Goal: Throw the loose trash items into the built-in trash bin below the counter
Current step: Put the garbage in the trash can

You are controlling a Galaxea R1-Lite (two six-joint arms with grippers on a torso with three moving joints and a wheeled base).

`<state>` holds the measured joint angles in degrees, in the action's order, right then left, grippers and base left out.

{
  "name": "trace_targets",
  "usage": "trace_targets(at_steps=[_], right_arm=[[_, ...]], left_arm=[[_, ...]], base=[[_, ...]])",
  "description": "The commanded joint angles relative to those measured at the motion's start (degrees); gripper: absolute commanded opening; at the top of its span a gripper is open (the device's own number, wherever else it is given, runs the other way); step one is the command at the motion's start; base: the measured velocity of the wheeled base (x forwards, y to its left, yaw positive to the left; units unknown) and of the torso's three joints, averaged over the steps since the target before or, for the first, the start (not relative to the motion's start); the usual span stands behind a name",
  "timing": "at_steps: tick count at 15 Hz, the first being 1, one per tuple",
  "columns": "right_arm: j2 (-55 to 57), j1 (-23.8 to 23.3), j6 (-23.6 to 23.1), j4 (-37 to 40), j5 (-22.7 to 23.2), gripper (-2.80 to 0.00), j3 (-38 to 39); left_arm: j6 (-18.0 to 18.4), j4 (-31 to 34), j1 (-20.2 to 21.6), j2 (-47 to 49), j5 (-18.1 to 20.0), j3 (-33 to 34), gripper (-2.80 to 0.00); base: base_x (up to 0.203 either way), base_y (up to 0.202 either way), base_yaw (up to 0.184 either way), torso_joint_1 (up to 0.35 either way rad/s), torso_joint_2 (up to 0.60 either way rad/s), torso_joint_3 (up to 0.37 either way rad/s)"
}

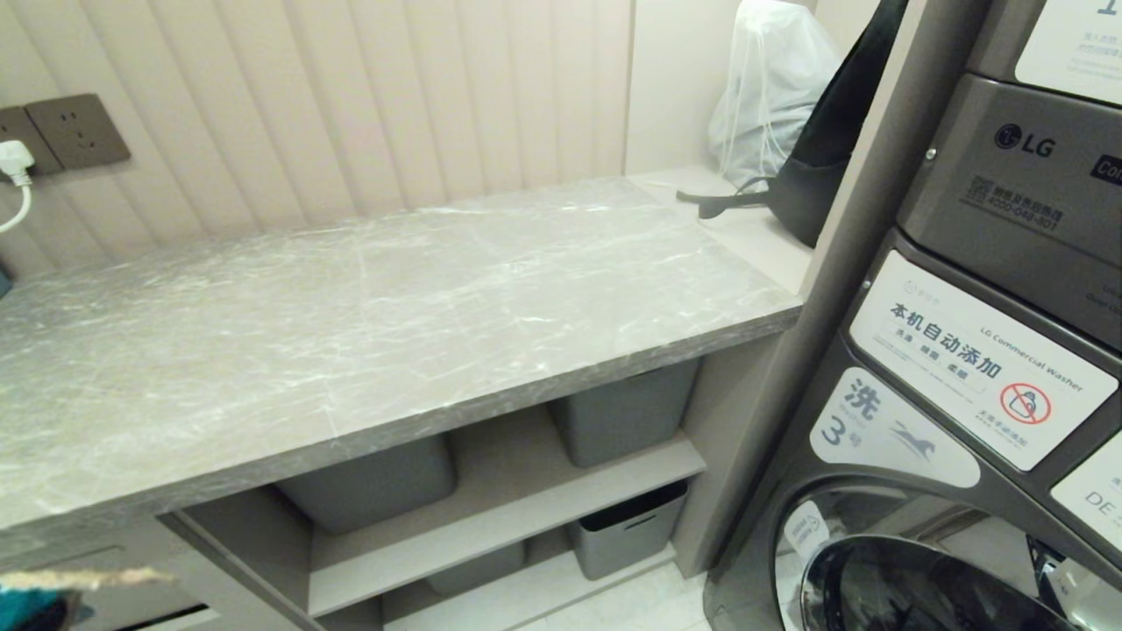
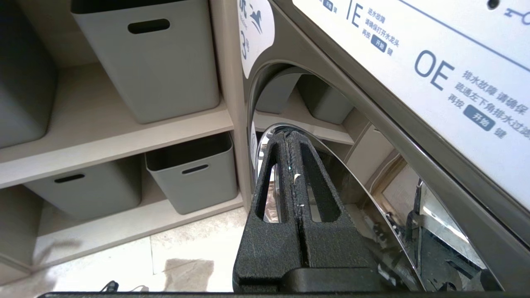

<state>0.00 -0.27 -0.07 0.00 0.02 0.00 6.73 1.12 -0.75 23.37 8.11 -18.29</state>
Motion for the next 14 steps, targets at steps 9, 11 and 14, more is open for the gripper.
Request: trace_targets(at_steps=[9, 11, 14], right_arm=[[0.00, 0.00, -0.01, 0.00, 0.03, -2.80, 0.00], [0.00, 0.00, -0.01, 0.00, -0.01, -2.80, 0.00], [0.00, 0.00, -0.01, 0.00, -0.01, -2.80, 0.00]], left_arm=[[0.18, -1.33, 0.75, -23.55, -7.23, 18.37, -2.80], [-1.43, -0.77, 0.75, -23.46, -7.43, 18.37, -2.80], [-1.14, -0.48, 0.75, -23.46, -7.13, 18.29, -2.80]], base=[[0.000, 0.000, 0.000, 0.000, 0.00, 0.000], [0.000, 0.000, 0.000, 0.000, 0.00, 0.000], [0.000, 0.000, 0.000, 0.000, 0.00, 0.000]])
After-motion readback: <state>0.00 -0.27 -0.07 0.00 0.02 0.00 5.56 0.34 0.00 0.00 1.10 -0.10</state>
